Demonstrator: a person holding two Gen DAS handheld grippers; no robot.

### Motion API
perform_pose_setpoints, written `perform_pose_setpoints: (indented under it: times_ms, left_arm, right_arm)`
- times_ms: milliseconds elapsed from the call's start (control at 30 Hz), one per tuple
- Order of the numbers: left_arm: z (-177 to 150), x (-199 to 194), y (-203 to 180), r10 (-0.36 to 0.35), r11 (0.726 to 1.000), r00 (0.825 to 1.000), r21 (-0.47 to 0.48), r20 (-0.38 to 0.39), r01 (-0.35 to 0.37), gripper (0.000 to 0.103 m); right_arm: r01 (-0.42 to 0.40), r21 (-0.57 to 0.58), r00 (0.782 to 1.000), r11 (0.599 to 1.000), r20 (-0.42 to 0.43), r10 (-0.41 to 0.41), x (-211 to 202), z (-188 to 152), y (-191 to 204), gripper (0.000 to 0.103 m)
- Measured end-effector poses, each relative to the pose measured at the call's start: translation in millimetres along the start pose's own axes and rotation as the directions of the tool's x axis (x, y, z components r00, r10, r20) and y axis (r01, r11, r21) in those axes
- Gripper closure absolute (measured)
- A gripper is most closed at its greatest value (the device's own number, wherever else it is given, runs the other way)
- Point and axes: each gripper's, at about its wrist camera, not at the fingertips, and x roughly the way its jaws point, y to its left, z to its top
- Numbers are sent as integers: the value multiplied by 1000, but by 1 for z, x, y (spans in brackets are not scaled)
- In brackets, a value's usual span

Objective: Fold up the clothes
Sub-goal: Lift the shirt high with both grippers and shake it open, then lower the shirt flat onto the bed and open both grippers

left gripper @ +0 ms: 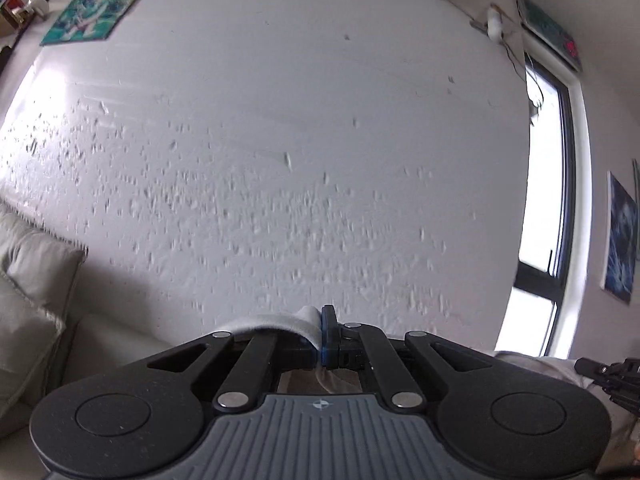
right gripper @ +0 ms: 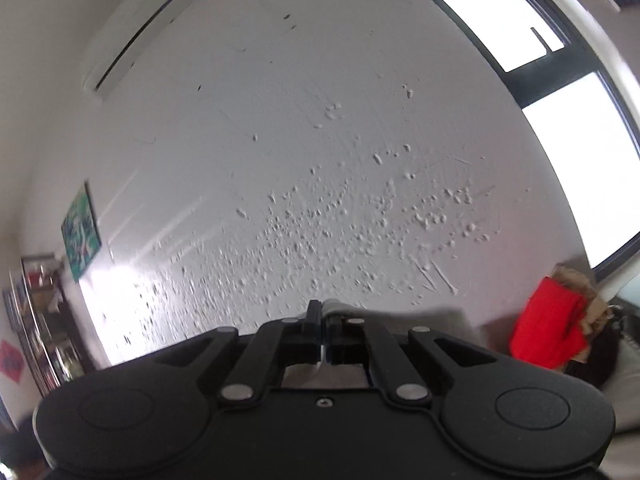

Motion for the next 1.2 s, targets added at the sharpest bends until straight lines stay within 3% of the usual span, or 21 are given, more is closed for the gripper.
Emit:
perform_pose_setpoints:
  times_ms: [100, 167, 233, 300, 333, 400, 433, 533, 600, 667, 833, 900, 933, 1000, 1100, 1200]
  left_arm:
    - [-54, 4, 16, 38, 999, 993, -16, -116, -40, 102]
    - [-105, 5, 32, 100, 993, 967, -37, -233, -112, 102]
    - [-158, 8, 54, 157, 980, 918, -59, -365, -191, 103]
    - [-211, 15, 78, 203, 961, 843, -66, -498, -270, 103]
    - [-238, 14, 91, 214, 946, 796, -85, -566, -314, 103]
    - [-272, 7, 113, 207, 915, 738, -140, -643, -379, 103]
    - [-282, 3, 118, 212, 904, 715, -144, -666, -402, 103]
    - [-296, -4, 122, 253, 903, 671, -78, -697, -422, 103]
    - [-294, -5, 118, 264, 908, 659, -50, -704, -417, 103]
    - [-282, -10, 115, 251, 913, 677, -63, -692, -403, 103]
    - [-241, -20, 97, 238, 934, 740, -61, -630, -352, 102]
    - [-227, -27, 94, 257, 935, 750, -38, -609, -352, 102]
    - [-222, -31, 93, 277, 934, 747, -13, -605, -357, 102]
    - [-218, -35, 93, 315, 929, 726, 43, -611, -367, 102]
    - [-236, -31, 99, 372, 914, 649, 141, -664, -381, 101]
    - [-258, -33, 97, 469, 876, 563, 279, -680, -393, 98]
  right_arm:
    - [49, 30, 991, 998, -125, -45, 3, -50, -34, 101]
    - [104, 102, 965, 989, -250, -76, 18, -96, -68, 101]
    - [179, 175, 921, 968, -376, -102, 31, -149, -100, 101]
    - [267, 216, 861, 939, -492, -132, 34, -206, -126, 101]
    - [300, 217, 832, 929, -536, -144, 34, -229, -134, 101]
    - [351, 219, 784, 910, -601, -158, 32, -267, -146, 101]
    - [370, 220, 764, 903, -624, -161, 30, -283, -151, 101]
    - [417, 219, 718, 882, -675, -172, 27, -308, -160, 101]
    - [428, 182, 704, 885, -681, -201, 23, -304, -153, 101]
    - [431, 145, 698, 891, -679, -227, 18, -296, -144, 101]
    - [376, 159, 744, 913, -639, -195, -5, -269, -121, 101]
    - [361, 178, 754, 915, -634, -174, -15, -262, -116, 101]
    - [356, 188, 756, 916, -634, -164, -19, -259, -113, 101]
    - [351, 181, 739, 918, -656, -153, -29, -264, -107, 101]
    - [353, 159, 703, 922, -695, -149, -40, -279, -100, 101]
    - [371, 138, 665, 919, -730, -159, -41, -297, -99, 101]
